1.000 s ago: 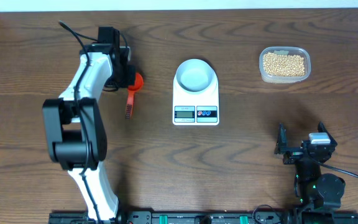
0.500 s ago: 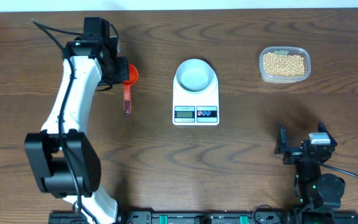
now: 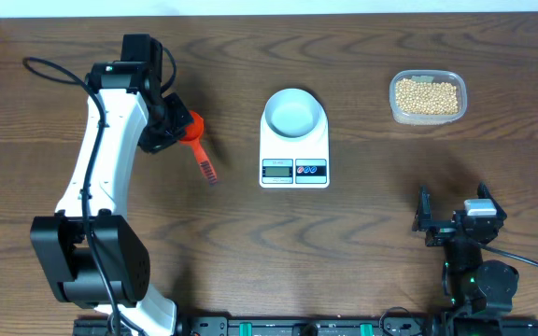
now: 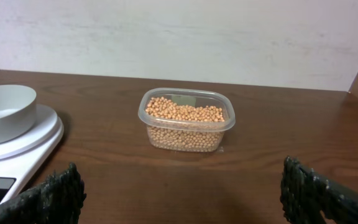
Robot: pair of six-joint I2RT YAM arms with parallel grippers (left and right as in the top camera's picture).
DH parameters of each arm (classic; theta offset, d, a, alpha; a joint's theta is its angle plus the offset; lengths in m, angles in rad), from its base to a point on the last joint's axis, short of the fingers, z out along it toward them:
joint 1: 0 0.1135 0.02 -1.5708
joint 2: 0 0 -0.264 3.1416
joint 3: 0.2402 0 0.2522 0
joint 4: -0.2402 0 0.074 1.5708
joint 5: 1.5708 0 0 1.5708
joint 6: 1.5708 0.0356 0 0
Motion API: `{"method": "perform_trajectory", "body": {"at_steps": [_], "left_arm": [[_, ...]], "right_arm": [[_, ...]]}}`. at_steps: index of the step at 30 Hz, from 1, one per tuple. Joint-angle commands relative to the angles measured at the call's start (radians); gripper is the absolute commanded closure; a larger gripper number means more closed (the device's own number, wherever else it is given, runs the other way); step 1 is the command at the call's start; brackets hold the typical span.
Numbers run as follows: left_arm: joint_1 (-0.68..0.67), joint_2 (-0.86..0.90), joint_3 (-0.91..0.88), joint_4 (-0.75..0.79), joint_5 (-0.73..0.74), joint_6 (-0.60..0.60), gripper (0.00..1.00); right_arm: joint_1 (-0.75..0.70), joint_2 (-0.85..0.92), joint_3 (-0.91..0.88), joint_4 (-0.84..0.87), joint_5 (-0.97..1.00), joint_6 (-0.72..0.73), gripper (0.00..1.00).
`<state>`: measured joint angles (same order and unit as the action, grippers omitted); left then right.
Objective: Scoop item into bowl and weigh 50g on scale
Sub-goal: 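Lift the red scoop with the left gripper toward the scale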
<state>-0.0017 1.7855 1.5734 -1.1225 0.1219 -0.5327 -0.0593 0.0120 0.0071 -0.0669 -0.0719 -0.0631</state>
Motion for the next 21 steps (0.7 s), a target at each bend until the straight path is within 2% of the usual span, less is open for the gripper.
{"method": "perform_trajectory", "body": {"at_steps": [1, 5, 11, 21], "left_arm": [[0.000, -0.016, 0.005, -0.011, 0.135, -0.116, 0.93], [0.000, -0.016, 0.005, -0.018, 0.207, -0.116, 0.93], [0.000, -0.016, 0.005, -0.022, 0.208, -0.121, 0.93], [0.000, -0.016, 0.005, -0.099, 0.211, -0.343, 0.93]], "right_arm": [[0.008, -0.006, -0.002, -0.005, -0.001, -0.013, 0.01], [0.008, -0.006, -0.002, -0.005, -0.001, -0.013, 0.01], [0.008, -0.006, -0.002, -0.005, -0.001, -0.013, 0.01], [0.008, -0.006, -0.002, -0.004, -0.001, -0.013, 0.01]]}}
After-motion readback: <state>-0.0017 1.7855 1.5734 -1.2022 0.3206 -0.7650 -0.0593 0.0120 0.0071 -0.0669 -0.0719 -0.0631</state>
